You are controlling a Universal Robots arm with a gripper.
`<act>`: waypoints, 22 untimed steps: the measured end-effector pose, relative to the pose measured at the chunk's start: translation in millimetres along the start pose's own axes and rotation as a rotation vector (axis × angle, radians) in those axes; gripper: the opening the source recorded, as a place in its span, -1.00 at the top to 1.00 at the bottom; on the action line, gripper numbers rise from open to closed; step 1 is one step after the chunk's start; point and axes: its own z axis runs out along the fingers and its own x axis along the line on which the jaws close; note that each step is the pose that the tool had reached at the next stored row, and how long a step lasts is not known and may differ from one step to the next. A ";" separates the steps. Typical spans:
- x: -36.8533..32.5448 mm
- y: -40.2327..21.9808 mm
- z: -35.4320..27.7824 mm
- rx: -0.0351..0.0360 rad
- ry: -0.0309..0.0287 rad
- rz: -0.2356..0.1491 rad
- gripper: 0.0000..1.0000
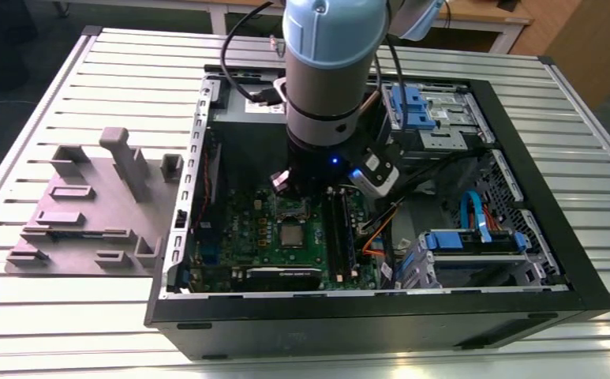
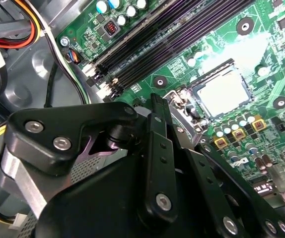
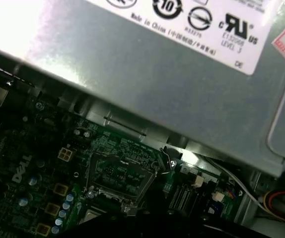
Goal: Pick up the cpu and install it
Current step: 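Close the cpu cover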
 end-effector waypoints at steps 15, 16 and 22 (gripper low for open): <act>3.0 -7.6 -4.6 -0.0023 0.0015 -0.028 0.80; 3.3 -8.2 -4.6 -0.0024 0.0015 -0.029 0.80; 4.7 -11.7 -5.0 -0.0032 0.0019 -0.037 0.80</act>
